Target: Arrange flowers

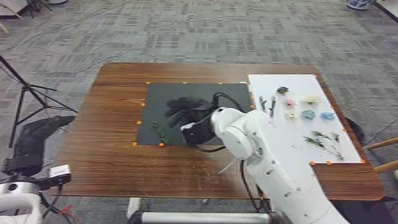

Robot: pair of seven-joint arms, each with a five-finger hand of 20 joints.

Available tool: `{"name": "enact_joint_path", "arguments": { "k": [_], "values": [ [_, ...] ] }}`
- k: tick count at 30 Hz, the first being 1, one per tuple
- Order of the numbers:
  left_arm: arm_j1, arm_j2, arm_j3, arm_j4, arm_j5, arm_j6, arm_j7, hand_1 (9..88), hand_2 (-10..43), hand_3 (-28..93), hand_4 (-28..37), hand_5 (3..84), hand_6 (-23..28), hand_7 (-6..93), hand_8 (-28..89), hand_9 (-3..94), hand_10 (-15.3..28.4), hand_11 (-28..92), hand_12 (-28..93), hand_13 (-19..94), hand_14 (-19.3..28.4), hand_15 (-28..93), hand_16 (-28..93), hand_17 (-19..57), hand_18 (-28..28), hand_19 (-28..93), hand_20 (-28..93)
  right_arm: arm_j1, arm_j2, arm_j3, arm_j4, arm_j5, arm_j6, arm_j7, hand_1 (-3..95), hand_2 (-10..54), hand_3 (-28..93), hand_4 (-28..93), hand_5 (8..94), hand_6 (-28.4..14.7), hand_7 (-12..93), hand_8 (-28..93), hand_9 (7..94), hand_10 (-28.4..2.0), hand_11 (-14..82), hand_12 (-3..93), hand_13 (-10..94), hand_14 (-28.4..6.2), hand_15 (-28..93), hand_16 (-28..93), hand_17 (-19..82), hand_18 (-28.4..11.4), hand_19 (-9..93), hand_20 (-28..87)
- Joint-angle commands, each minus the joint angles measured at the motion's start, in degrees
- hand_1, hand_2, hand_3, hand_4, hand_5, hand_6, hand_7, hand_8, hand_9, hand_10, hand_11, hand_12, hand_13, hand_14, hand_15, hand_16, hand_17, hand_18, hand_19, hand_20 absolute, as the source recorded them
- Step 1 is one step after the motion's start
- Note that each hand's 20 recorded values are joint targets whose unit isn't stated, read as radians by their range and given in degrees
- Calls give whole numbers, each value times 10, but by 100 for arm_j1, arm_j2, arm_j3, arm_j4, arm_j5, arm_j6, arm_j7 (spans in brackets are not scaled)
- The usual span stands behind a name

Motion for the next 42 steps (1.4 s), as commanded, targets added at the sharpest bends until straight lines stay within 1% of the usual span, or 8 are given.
{"name": "enact_joint_path", "arguments": {
  "k": [1, 5, 8, 14, 20, 24, 28, 42],
  "values": [
    [182, -150, -115, 206, -362, 294, -51, 175, 124, 673, -283, 553, 27, 158, -78, 471, 134, 160, 112, 314, 131, 86, 48, 3, 90, 62, 165, -532, 708, 218, -735, -491, -566, -1146, 269, 17, 599, -99, 592, -57, 136, -39, 687, -190, 102, 174, 872, -81, 447, 354, 600, -144, 929, 355],
    [-56, -120, 73, 294, -293, 70, -29, 175, 123, 675, -283, 553, 26, 159, -78, 471, 133, 162, 111, 321, 135, 89, 47, -1, 99, 64, 166, -1044, 1037, 509, -1116, -861, -1194, -1790, 249, 25, 609, -100, 547, -51, 122, -42, 606, -182, 77, 166, 813, -106, 454, 343, 551, -162, 923, 349],
    [-111, -119, 90, 263, -96, -35, -26, 178, 123, 671, -283, 550, 26, 161, -78, 471, 132, 162, 110, 322, 137, 90, 47, -3, 102, 66, 166, -1741, 1361, 1017, -1555, -986, -1098, -2007, 244, 32, 611, -104, 516, -53, 111, -43, 574, -181, 72, 161, 790, -122, 458, 334, 531, -172, 913, 350],
    [67, -199, 3, 46, -172, 64, 139, 177, 122, 676, -283, 550, 24, 166, -79, 472, 131, 164, 110, 327, 139, 92, 47, -4, 105, 69, 164, -2895, 1918, 2497, -2149, -841, -441, -2396, 246, 43, 603, -106, 507, -57, 104, -39, 574, -182, 75, 156, 785, -127, 466, 320, 530, -173, 908, 353],
    [-4, -213, 300, 13, -88, 306, 193, 201, 104, 686, -282, 557, 22, 176, -81, 485, 134, 174, 113, 346, 148, 125, 51, 5, 109, 88, 171, -3414, 2513, 3202, -2130, -2253, 1031, -2570, 288, -12, 612, -94, 535, -56, 122, -39, 620, -182, 89, 168, 790, -115, 507, 327, 528, -176, 923, 374],
    [-53, -237, 355, 17, 362, -228, 107, 295, 13, 682, -265, 569, 17, 210, -88, 533, 140, 221, 129, 413, 165, 258, 30, 17, 143, 214, 231, -3658, 2754, 3421, -1865, -3357, 1833, -2422, 353, -88, 645, -103, 547, -46, 166, -45, 663, -171, 135, 193, 797, -97, 526, 330, 538, -161, 929, 387],
    [-89, -235, 347, -52, 866, -489, 4, 329, -28, 666, -226, 580, 15, 225, -91, 566, 138, 237, 135, 448, 168, 305, 16, 28, 151, 265, 257, -4133, 2748, 3865, -1680, -4357, 1993, -2321, 377, -95, 652, -111, 549, -43, 193, -45, 670, -164, 168, 213, 795, -93, 537, 335, 543, -158, 932, 402],
    [-149, -181, 294, -186, 953, -692, -17, 326, -9, 649, -218, 584, 14, 226, -93, 581, 139, 246, 142, 467, 169, 352, 13, 22, 160, 331, 300, -4926, 2791, 4167, -1219, -5600, 1861, -2108, 400, -95, 653, -133, 586, -35, 217, -55, 728, -137, 266, 253, 809, -81, 568, 341, 548, -157, 932, 441]
  ]
}}
